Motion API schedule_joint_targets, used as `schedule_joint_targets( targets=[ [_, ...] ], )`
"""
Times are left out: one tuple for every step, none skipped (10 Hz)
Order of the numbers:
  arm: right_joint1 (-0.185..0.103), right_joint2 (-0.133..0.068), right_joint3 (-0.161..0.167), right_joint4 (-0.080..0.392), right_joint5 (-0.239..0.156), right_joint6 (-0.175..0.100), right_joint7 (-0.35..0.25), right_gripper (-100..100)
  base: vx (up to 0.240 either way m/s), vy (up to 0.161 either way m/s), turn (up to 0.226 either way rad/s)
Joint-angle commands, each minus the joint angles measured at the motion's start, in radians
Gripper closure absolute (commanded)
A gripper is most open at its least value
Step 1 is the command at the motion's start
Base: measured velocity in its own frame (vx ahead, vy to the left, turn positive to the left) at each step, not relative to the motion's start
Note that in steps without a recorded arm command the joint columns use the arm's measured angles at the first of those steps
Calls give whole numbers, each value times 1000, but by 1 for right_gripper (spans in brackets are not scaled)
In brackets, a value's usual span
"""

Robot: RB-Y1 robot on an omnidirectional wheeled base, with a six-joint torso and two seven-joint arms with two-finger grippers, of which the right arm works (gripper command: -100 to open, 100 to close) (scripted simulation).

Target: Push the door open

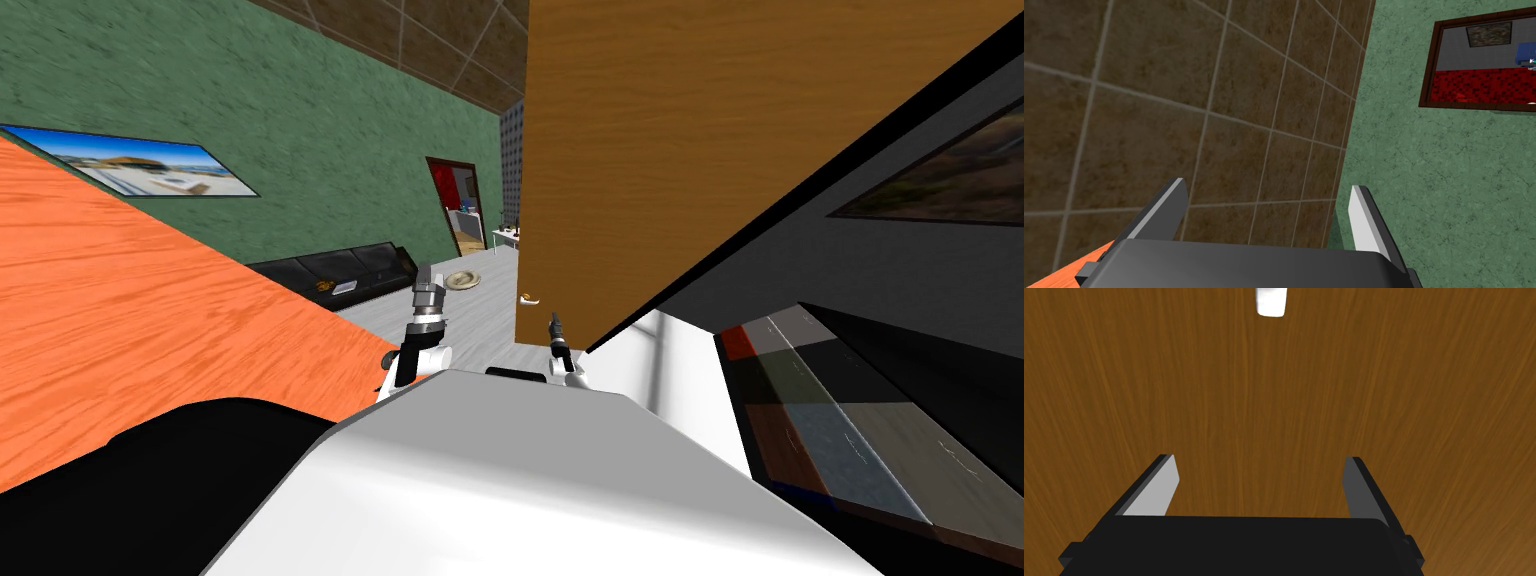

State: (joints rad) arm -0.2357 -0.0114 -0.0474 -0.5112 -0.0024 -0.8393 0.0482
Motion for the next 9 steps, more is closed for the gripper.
schedule_joint_targets(
  targets=[
    [5, -22, -1, -11, 0, 4, 2, -100, 134, -118, 23],
    [5, -37, -2, -11, -1, 3, 4, -100, 173, -64, 17],
    [5, -37, -2, -11, -1, 3, 4, -100, 153, -26, 9],
    [5, -37, -2, -11, -1, 3, 4, -100, 75, -3, -1],
    [4, -47, -6, -10, -3, 1, 8, -100, 149, 28, 33],
    [4, -45, -7, -10, -3, 0, 9, -100, 194, 80, 23],
    [4, -37, -8, -9, -4, -1, 11, -100, 162, 129, 18],
    [4, -27, -10, -9, -5, -1, 13, -100, 120, 125, 18],
    [4, -13, -11, -8, -6, -2, 14, -100, 90, 126, 19]
  ],
)
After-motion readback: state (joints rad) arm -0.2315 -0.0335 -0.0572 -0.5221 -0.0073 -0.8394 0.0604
